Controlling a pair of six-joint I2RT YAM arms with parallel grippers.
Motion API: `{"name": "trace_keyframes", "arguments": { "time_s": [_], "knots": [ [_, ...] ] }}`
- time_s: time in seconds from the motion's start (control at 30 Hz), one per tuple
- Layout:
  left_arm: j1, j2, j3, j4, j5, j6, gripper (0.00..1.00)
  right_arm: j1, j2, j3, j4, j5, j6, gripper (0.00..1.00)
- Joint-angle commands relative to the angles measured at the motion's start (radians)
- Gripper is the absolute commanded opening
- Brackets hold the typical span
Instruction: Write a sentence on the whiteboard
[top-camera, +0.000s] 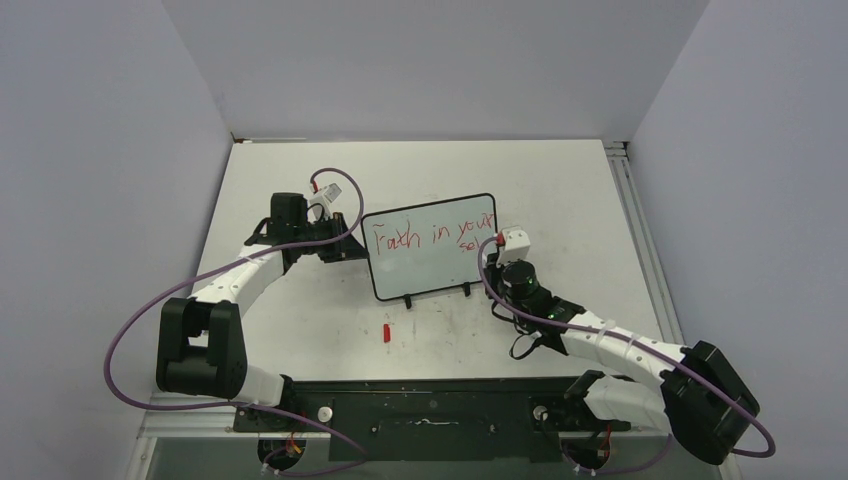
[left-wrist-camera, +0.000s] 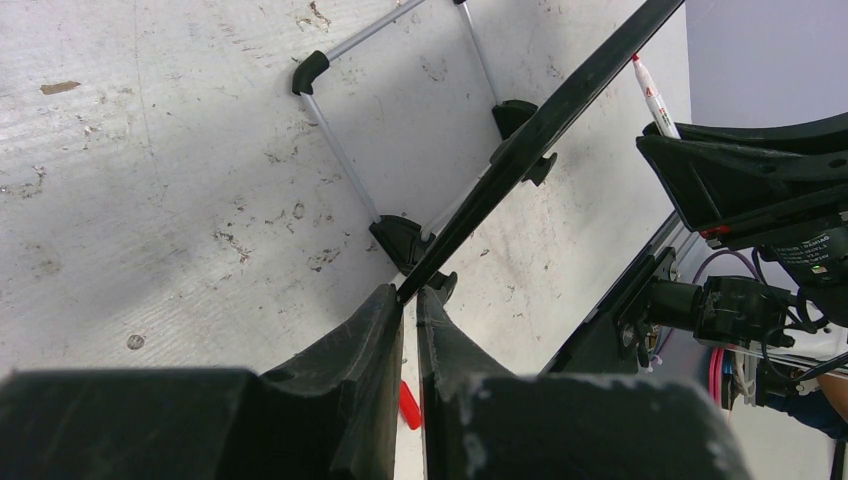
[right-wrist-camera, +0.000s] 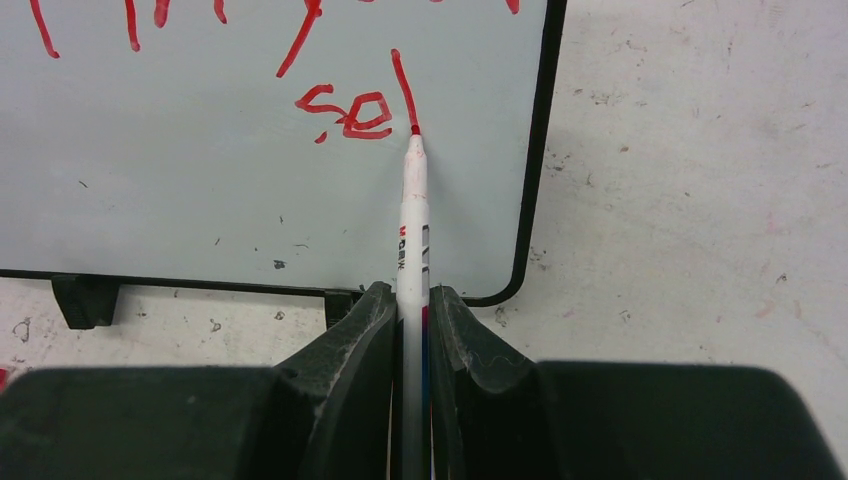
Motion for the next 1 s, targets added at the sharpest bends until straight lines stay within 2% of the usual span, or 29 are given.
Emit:
{"name": "trace_keyframes", "arguments": {
  "time_s": [0.0,0.27,0.97],
  "knots": [
    [0.001,-0.017,0.039,0.02,0.0,0.017,0.09,0.005,-0.029,-0.002,-0.001,0.012,0.02,0.05],
    [0.001,-0.017,0.04,0.02,-0.001,0.017,0.09,0.006,-0.092,0.042,-0.028,0.043,0.008,0.05],
    [0.001,-0.014,0.04,0.019,-0.004,0.021,0.09,-0.043,0.039,0.108,0.056,0.018,-0.057,0.05]
  ]
}}
